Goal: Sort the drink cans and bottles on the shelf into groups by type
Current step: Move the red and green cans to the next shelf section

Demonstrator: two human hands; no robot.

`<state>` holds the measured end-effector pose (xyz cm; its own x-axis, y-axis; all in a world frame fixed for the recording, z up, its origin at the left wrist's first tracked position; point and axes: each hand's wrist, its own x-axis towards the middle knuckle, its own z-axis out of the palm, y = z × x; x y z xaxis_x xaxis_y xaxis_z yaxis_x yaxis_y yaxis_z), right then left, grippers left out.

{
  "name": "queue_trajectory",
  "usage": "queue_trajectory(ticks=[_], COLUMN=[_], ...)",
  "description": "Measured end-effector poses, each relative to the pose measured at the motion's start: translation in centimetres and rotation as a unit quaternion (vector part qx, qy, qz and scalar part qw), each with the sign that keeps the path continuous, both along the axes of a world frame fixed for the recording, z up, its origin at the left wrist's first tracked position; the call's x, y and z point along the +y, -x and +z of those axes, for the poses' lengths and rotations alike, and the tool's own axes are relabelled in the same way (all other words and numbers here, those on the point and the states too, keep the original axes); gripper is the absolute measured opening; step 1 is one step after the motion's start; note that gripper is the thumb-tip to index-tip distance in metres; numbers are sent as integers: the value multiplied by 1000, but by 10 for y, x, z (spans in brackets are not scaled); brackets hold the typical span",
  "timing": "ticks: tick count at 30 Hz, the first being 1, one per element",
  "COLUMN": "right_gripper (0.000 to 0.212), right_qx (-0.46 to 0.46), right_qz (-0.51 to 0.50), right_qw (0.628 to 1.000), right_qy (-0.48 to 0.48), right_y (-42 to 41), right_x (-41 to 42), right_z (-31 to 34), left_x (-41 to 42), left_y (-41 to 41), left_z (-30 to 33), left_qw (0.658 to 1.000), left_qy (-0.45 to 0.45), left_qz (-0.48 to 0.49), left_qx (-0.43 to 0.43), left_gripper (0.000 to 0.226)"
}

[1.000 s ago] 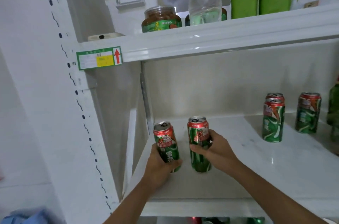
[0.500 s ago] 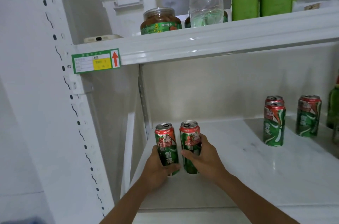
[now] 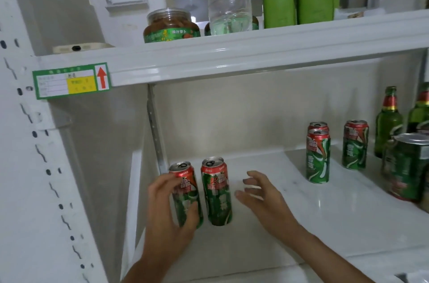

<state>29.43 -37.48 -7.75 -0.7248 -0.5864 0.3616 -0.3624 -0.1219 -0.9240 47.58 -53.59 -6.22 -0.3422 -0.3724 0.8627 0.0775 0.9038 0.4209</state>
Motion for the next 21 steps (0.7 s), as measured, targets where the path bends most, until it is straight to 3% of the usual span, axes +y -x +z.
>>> queue_trajectory(ticks=[3,7,13,21], right_gripper=[36,26,17,23], right_qx=[3,34,115,192], right_qz=[-59,-129,-231,-298], right_qw=[997,987,960,932], right_qy=[50,85,108,78], right_y=[14,33,64,127], right_x=[41,97,191,348], right_z=[12,30,51,55], left_x=[21,55,124,267], left_y=[16,53,107,201], left_z=[25,46,41,38], left_qw=[992,980,971,970], left_qy=[122,177,193,145], left_qz=[-33,-80,-138,-191], left_qx=[22,30,17,-36], left_gripper=[42,37,36,37])
